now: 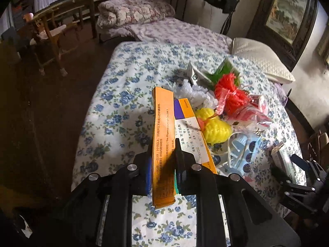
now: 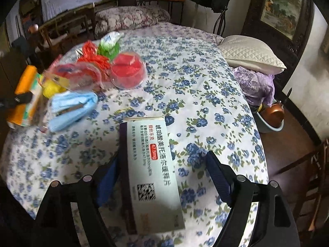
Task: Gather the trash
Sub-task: 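Grasp the orange box with the left gripper while the right gripper holds the medicine box, then carry both boxes to the red wastebasket and release them inside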
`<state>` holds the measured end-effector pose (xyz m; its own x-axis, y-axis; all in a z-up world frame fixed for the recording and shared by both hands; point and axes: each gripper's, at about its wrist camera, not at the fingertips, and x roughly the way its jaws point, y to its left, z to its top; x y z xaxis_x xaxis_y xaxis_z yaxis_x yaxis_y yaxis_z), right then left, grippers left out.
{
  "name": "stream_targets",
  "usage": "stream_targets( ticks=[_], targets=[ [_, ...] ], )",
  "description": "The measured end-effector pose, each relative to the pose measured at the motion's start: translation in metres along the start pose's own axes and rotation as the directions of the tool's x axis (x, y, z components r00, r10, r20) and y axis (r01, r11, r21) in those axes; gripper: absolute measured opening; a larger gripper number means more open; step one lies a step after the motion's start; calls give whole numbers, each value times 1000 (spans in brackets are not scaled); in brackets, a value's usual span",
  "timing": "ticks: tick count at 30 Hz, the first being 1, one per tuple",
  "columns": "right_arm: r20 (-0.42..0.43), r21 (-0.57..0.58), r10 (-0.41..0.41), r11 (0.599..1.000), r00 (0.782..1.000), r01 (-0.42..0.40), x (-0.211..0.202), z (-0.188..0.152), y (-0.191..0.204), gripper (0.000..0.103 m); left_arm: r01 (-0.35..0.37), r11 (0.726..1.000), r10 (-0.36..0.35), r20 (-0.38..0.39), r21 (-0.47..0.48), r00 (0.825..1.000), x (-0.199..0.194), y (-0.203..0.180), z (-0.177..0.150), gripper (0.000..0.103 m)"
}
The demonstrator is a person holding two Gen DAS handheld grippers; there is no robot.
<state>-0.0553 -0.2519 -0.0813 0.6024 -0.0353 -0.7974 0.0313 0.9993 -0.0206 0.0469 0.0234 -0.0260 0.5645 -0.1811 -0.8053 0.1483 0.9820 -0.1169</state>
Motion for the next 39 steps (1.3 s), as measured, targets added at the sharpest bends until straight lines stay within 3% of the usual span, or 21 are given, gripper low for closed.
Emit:
stream_targets(
  ticks=[4,5,6,7,10,15,20,24,33,39],
  targets=[
    [10,10,2,1000,1000,-2,2,1,-1,80,5,1000,-5,29,-7,1000,-9,0,-1,19],
    [10,8,13,1000,1000,-13,1,1,-1,71,5,1000,-5,37,-12,999,-12,1,-1,19],
    [9,4,52,999,999,-52,-1,0,0,52,6,1000,-5,43,-19,999,-15,1,-2,19],
    [11,2,70,998,998,-70,-2,1,0,43,7,1000,-6,49,-26,999,-17,2,-2,19],
    [30,-20,38,999,999,-37,-9,-3,6,43,25,999,-22,69,-47,997,-24,6,-3,19],
    [105,14,101,995,989,-103,-33,-8,6,43,114,990,-105,102,-81,989,-42,10,-7,19],
    [78,42,116,992,990,-119,-30,-7,2,43,153,986,-142,154,-60,978,-57,4,-9,19],
    [94,70,139,987,986,-146,-33,-5,-4,43,226,972,-212,176,-60,961,-66,-3,-10,19],
    [174,166,185,962,967,-214,-68,-10,-19,43,292,946,-314,182,137,932,-92,-72,-15,19],
    [269,262,185,930,945,-257,-114,-39,-73,43,372,899,-404,108,230,908,-101,-132,-23,19]
  ],
)
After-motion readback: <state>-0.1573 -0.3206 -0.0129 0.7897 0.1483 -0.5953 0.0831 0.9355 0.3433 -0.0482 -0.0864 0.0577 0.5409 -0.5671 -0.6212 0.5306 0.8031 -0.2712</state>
